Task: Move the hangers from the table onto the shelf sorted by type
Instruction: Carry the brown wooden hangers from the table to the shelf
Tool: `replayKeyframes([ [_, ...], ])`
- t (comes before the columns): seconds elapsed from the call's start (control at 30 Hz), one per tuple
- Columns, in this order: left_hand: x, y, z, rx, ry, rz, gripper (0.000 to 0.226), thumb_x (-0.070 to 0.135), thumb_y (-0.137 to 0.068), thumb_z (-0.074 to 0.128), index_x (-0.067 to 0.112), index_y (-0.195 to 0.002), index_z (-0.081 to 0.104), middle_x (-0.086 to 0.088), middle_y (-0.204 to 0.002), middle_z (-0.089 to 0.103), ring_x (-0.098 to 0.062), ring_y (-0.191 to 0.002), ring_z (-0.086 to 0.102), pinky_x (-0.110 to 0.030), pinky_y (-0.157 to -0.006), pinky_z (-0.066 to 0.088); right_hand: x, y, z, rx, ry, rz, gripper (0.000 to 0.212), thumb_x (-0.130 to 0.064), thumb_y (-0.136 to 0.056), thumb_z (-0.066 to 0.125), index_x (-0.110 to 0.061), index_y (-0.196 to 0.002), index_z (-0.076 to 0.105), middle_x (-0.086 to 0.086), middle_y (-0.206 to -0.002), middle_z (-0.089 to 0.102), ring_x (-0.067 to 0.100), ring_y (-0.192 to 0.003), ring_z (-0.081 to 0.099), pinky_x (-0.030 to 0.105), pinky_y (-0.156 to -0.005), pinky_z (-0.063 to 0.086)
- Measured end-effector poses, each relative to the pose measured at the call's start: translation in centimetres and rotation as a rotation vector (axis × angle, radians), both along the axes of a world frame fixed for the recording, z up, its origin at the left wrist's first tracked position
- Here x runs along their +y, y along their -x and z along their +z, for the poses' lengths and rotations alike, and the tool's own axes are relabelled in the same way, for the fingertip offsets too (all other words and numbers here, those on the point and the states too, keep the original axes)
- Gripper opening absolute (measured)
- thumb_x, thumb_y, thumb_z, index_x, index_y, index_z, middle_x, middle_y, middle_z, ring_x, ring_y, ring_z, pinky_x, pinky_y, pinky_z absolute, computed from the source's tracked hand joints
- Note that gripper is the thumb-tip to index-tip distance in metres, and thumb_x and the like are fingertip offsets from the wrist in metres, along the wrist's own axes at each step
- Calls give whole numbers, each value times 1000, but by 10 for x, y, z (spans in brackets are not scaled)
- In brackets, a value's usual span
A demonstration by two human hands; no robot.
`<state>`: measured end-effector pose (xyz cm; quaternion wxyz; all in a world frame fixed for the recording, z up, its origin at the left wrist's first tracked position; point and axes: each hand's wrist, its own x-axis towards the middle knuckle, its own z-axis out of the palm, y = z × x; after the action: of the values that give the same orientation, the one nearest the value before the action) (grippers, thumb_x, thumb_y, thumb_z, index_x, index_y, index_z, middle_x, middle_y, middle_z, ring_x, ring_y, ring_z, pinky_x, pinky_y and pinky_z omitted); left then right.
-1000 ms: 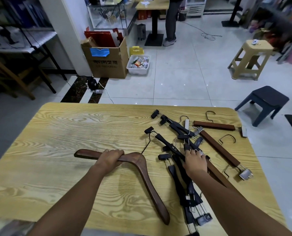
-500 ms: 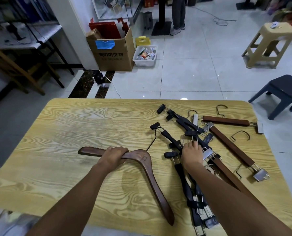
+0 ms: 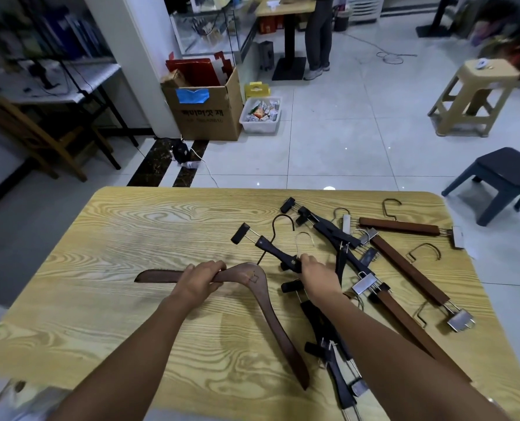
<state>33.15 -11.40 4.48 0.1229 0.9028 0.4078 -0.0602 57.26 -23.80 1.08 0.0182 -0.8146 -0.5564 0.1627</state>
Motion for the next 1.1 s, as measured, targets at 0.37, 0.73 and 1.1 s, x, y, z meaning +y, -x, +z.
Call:
replayKeyframes([
  [0.37, -9, 3, 16, -17, -29, 2, 18, 24, -92, 55, 25, -110, 51, 9, -107, 58, -14, -105, 53, -29, -82, 26, 2, 14, 22, 140, -334, 49, 31, -33, -99, 47, -16, -125, 46, 0, -116, 55, 23, -101, 59, 32, -64, 41],
  [0.73, -13, 5, 33, 1, -71, -18, 22, 22, -93, 55, 25, -114, 51, 6, -109, 60, -17, -105, 54, -32, -90, 31, -4, 16, 46, 183, -377, 91, 32, -29, -99, 48, -15, -127, 46, 0, -116, 59, 23, -99, 61, 36, -67, 48],
  [1.1, -14, 10, 39, 6, -101, -11, 21, 23, -92, 54, 27, -112, 52, 8, -106, 60, -15, -105, 55, -30, -85, 30, -5, 17, 61, 186, -335, 102, 35, -25, -94, 56, -16, -127, 50, 4, -112, 66, 26, -100, 63, 36, -74, 51],
])
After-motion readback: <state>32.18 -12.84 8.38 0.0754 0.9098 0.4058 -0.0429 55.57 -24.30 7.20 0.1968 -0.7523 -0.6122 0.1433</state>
